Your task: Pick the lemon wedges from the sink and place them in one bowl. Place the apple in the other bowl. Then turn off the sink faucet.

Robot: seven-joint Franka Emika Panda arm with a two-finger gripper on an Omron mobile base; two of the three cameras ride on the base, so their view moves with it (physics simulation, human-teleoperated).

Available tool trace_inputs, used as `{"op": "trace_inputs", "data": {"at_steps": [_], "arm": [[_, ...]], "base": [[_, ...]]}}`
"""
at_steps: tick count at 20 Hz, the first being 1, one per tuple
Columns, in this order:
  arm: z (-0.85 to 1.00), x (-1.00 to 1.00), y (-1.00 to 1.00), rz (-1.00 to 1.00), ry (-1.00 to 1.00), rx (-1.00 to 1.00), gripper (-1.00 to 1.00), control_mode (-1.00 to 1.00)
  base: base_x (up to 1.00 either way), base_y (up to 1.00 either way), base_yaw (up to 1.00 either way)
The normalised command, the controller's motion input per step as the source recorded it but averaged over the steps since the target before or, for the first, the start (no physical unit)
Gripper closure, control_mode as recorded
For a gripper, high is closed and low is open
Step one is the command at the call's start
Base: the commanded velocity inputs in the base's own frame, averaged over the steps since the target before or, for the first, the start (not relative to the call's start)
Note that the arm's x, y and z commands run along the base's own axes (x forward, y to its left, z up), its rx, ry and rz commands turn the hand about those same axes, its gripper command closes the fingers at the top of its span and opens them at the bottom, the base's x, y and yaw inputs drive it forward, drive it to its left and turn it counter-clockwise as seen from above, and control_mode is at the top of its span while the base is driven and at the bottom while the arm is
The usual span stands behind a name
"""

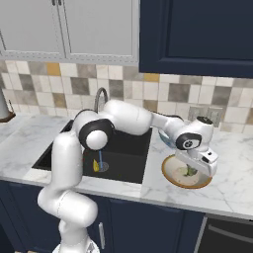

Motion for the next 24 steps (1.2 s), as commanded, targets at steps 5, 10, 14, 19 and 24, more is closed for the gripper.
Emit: {"op": "trace_inputs", "data": {"at_steps": [5,10,14,19,24], "arm": [[-0.16,0.43,-0.09,0.0,-0.01,0.04,-1.0,-1.0],[0.36,0.16,0.08,-0.03,0.0,0.02,-1.0,-1.0],[0.66,-0.18,0.67,0.0,0.0,-0.01,-1.0,-1.0],[0.34,-0.29,1.0,0.0,-0.07,-0.13,-1.0,-1.0],[0.11,-0.62,1.0,0.0,-0.19,-0.17,-1.0,-1.0]], "base": [[0.0,0.0,0.0],[0.0,0.0,0.0],[0.0,0.0,0.0],[0.0,0.0,0.0],[0.0,0.0,0.0]]}}
